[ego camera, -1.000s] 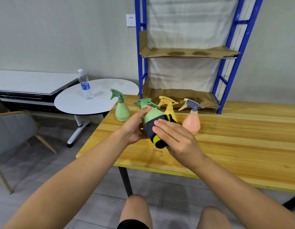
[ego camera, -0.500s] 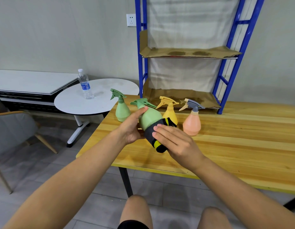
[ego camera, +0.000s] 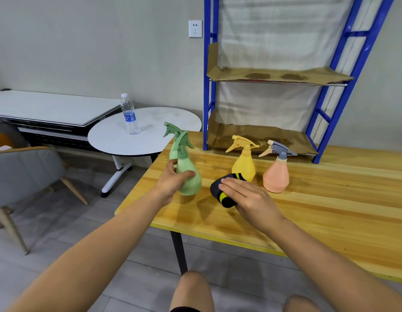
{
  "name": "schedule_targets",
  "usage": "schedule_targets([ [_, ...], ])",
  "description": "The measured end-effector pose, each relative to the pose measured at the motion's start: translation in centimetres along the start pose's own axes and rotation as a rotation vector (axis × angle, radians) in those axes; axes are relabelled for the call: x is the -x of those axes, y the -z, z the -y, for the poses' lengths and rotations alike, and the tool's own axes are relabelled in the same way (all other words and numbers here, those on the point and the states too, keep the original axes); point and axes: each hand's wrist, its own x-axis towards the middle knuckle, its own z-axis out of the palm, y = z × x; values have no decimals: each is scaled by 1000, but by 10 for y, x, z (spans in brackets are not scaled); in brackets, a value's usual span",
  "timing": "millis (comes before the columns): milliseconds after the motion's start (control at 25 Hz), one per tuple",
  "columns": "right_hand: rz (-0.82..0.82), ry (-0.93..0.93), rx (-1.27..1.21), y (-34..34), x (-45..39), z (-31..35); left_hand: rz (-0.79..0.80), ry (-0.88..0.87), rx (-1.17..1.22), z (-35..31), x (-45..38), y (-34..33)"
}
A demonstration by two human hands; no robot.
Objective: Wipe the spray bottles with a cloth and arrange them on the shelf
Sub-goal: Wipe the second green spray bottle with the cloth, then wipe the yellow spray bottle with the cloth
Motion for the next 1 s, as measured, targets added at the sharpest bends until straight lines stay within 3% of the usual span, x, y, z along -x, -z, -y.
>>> schedule_targets([
  [120,27,-16,-25,-18,-5,-2,-109,-36,-170,20,-20,14],
  [360,82,-29,-50,-43,-17,-7,-273,-85,-269,38,-59,34],
  [640,115,-54,-81,-58,-29,-14,-256,-69,-349,23,-75,37],
  [760,84,-94,-105,-51,-31,-12,-370,-65,-424,36,-58,31],
  [880,78,-128,-92,-37,-26,-12,-480,-203,-498,45,-31,13],
  [1000,77,-173,-78,-20,-15,-18,-482,-329,-461,33,-17,-10],
])
